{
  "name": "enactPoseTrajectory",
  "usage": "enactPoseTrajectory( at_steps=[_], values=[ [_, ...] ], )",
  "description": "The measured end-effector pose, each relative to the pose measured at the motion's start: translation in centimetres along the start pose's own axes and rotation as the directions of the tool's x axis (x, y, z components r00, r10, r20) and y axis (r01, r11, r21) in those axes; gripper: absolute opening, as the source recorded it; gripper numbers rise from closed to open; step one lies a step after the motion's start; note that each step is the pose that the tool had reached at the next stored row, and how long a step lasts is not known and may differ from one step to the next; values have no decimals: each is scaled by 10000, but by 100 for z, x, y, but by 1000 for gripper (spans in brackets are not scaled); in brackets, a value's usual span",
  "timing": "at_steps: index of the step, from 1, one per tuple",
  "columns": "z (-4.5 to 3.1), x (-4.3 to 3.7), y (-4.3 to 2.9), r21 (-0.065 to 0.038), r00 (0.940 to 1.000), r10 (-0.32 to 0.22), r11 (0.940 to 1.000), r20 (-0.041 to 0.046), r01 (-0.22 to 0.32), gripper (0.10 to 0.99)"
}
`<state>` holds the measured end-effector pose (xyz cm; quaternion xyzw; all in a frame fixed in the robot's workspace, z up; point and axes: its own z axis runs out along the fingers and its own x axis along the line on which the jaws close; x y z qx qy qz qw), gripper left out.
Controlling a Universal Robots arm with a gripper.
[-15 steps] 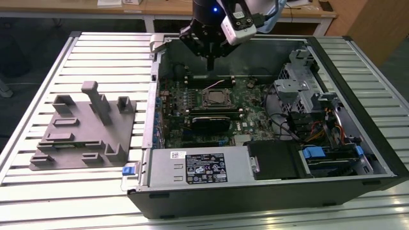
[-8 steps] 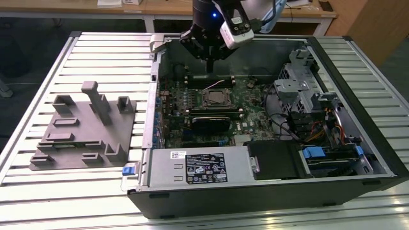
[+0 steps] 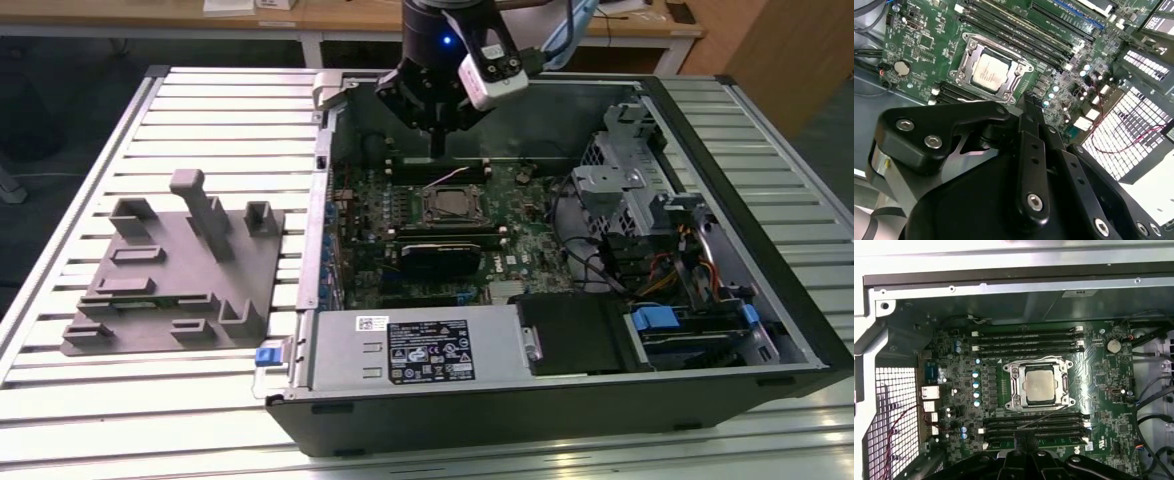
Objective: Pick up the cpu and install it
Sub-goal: 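Install the first cpu locking lever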
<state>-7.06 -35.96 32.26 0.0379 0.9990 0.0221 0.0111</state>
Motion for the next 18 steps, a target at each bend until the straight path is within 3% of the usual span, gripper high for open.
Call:
enactPoseTrajectory(
  at_steps=[5,13,18],
  values=[
    [53,0,-1,2,10000,0,10000,-1,0,106],
    [170,3,120,-1,10000,-1,10000,0,1,106],
    [255,1,119,0,10000,0,10000,0,0,106]
  ],
)
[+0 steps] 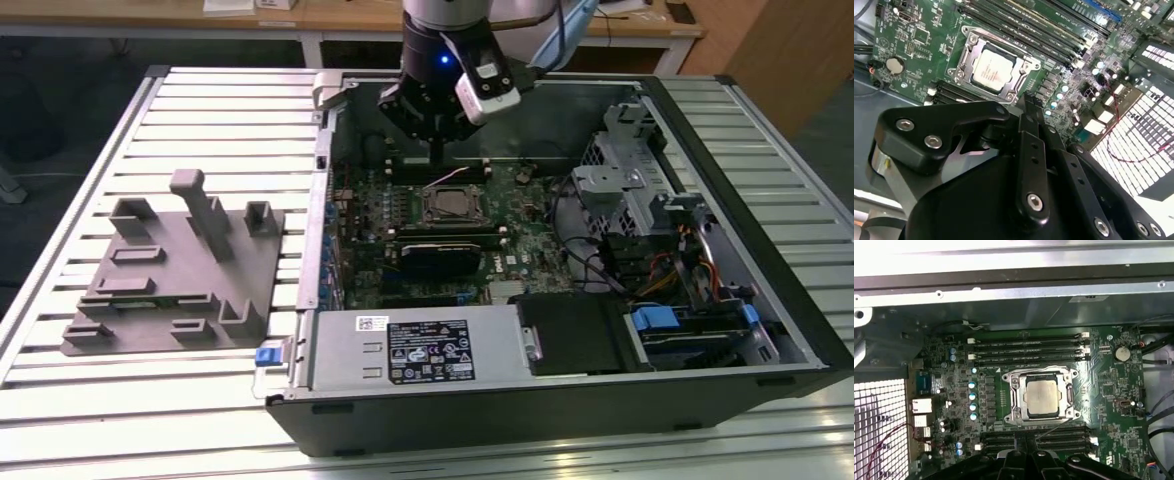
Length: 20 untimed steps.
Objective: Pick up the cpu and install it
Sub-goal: 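Install the first cpu locking lever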
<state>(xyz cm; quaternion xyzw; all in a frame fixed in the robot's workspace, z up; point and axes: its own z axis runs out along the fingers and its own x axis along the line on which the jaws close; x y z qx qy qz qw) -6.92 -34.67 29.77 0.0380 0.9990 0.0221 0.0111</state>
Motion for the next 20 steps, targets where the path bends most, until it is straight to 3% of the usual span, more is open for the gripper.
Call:
enactPoseTrajectory(
  at_steps=[5,10,20],
  values=[
    [50,-1,8,2,10000,-1,10000,0,1,106],
    [88,4,72,1,10000,-1,10000,0,1,106],
    [200,1,92,1,10000,0,10000,0,0,106]
  ],
)
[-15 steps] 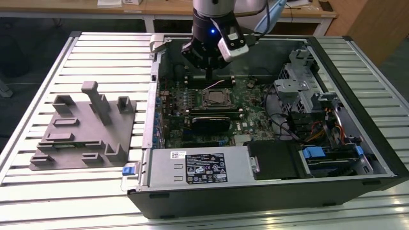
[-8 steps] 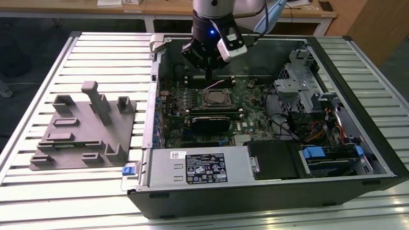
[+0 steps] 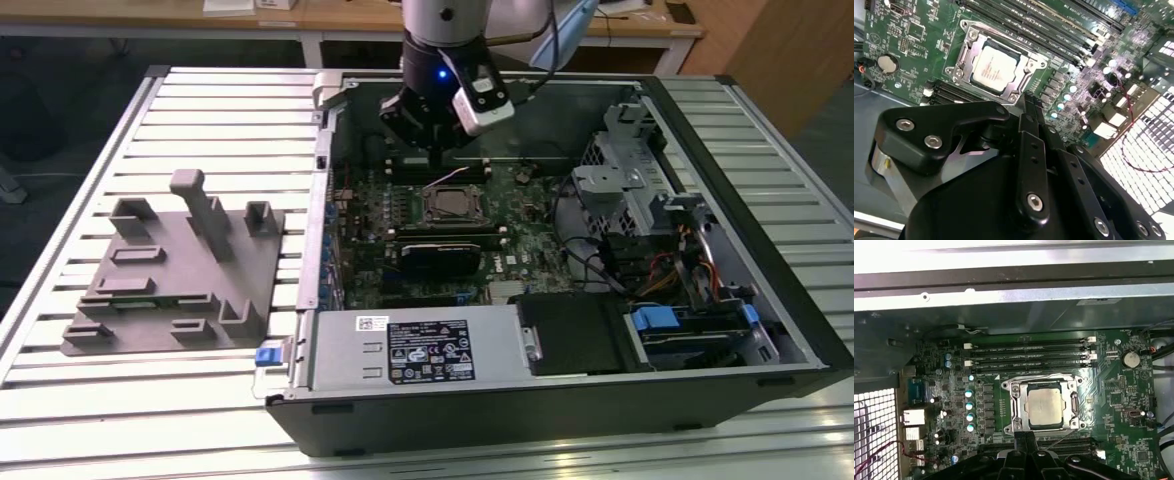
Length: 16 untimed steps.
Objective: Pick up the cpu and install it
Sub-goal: 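Install the first cpu locking lever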
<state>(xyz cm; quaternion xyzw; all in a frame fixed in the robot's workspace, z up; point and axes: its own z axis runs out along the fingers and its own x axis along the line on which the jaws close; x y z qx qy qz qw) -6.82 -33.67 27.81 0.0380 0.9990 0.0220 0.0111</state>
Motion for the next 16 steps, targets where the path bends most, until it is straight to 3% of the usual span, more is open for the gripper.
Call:
enactPoseTrajectory(
  at_steps=[9,16],
  values=[
    [114,-51,183,-1,10000,-1,10000,0,1,106],
    [226,-69,216,-1,10000,-1,10000,-1,1,106]
  ],
)
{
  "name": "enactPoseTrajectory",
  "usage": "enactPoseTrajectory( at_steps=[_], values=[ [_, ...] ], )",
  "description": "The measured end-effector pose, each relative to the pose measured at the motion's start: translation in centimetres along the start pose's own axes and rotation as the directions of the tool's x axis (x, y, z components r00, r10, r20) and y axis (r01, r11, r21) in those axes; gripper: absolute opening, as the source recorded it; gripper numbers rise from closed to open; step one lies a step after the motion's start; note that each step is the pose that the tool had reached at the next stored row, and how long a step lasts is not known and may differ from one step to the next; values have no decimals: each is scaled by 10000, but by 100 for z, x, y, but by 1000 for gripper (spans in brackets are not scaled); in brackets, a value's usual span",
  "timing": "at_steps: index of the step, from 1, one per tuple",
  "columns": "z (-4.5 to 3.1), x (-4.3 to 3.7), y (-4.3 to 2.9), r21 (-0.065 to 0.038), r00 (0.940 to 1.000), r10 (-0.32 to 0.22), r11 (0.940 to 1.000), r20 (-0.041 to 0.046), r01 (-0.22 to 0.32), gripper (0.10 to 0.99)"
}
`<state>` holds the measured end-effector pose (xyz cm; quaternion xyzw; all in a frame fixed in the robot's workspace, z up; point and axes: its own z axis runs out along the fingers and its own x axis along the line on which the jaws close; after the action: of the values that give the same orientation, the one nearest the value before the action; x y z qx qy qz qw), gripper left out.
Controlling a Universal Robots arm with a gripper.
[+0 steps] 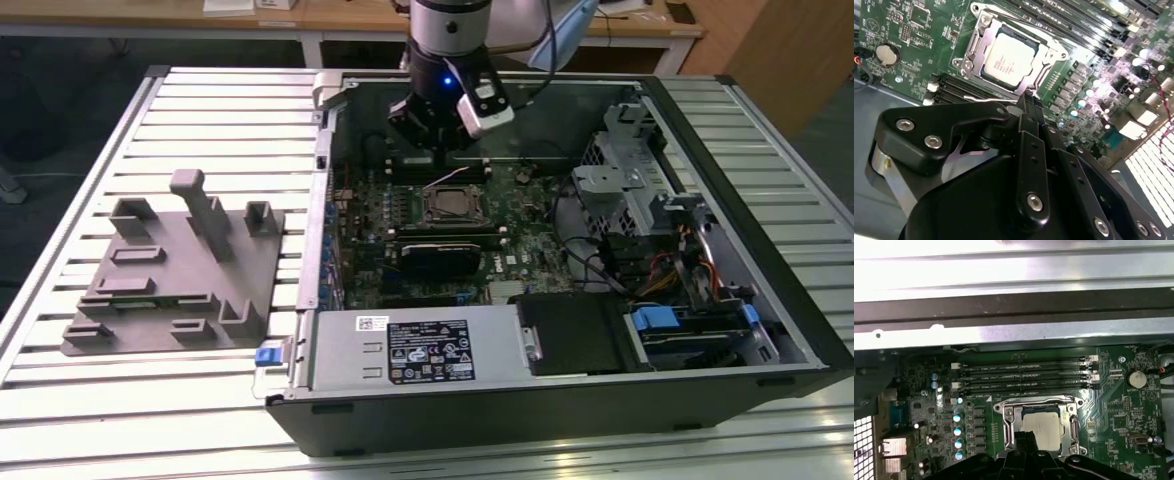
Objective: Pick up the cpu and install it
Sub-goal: 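Install the first cpu locking lever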
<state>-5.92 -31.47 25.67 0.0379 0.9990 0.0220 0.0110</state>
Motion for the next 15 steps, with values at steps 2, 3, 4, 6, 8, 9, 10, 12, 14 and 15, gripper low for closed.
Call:
enactPoseTrajectory(
  at_steps=[2,3,4,6,8,9,10,12,14,15],
  values=[
    [34,-10,8,-1,10000,0,10000,1,0,106],
    [51,-13,10,-1,10000,0,10000,1,0,106],
    [70,-17,10,0,10000,0,10000,0,0,106],
    [99,-27,9,-58,10000,2,10000,-2,-2,106],
    [116,-39,9,-191,10000,5,9998,-13,-5,106],
    [128,-44,10,-248,10000,6,9997,-16,-6,106],
    [141,-47,10,-289,10000,6,9996,-20,-7,106],
    [165,-50,16,-326,10000,9,9995,-24,-9,106],
    [181,-52,29,-340,10000,8,9994,-25,-9,106],
    [187,-52,35,-354,10000,9,9994,-25,-10,106]
  ],
)
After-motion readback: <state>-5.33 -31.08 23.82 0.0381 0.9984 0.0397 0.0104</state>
